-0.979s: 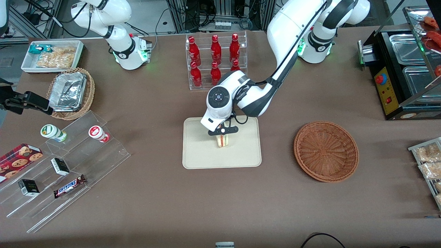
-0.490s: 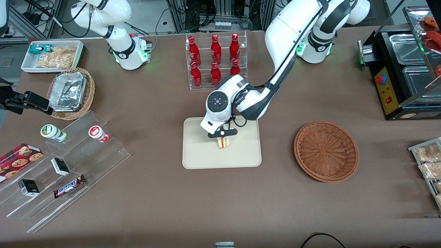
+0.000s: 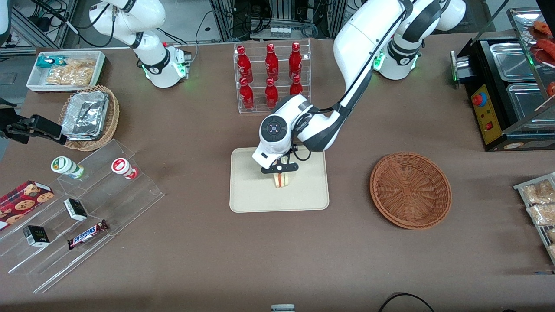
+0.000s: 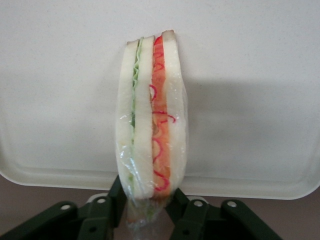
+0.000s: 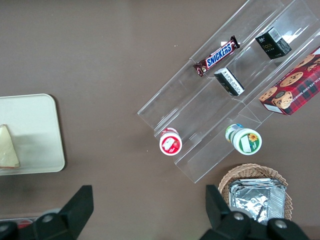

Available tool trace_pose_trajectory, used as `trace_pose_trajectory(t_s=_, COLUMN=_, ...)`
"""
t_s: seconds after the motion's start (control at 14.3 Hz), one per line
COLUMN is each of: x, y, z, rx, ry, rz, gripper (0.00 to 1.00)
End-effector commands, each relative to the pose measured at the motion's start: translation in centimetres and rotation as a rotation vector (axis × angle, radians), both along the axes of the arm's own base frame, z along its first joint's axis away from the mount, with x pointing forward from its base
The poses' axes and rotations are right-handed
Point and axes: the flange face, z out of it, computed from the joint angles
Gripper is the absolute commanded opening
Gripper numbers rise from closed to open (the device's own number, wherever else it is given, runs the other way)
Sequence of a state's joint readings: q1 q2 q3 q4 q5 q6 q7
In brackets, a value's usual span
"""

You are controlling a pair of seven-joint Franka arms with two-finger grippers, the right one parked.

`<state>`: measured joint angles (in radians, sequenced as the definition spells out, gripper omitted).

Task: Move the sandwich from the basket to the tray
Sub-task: 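Lower the held sandwich onto the cream tray, then open the left gripper to release the sandwich on the tray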

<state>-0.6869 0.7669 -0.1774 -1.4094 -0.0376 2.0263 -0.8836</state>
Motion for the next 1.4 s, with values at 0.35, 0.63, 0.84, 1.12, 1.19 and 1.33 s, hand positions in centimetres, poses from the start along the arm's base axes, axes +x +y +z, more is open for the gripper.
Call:
trace_pose_trajectory(t_s=0.35, x=0.5, y=-0.4, z=0.9, rx=0.005, ry=-0.028, rz=0.023, gripper=1.0)
trace_pose_trajectory(t_s=0.63, x=2.5, y=0.1, z=4.2, rx=0.027, ry=-0.142, rz=-0.012, gripper=1.0)
trace_pose_trajectory(t_s=0.84, x=4.6, y=2.3, z=8.1, rx=0.05, ry=-0.208, rz=0.004, gripper=1.0)
trace_pose_trajectory(t_s=1.12, x=6.6, y=7.1, z=15.1, rx=0.099, ry=-0.234, rz=0.077, gripper=1.0)
trace_pose_trajectory(t_s=1.19, x=7.2, y=8.9, z=16.9, rx=0.121, ry=-0.237, rz=0.1, gripper=1.0)
trace_pose_trajectory(t_s=1.33, x=9.2, y=13.8, z=20.7, rx=0.141, ry=-0.233, rz=0.178, gripper=1.0)
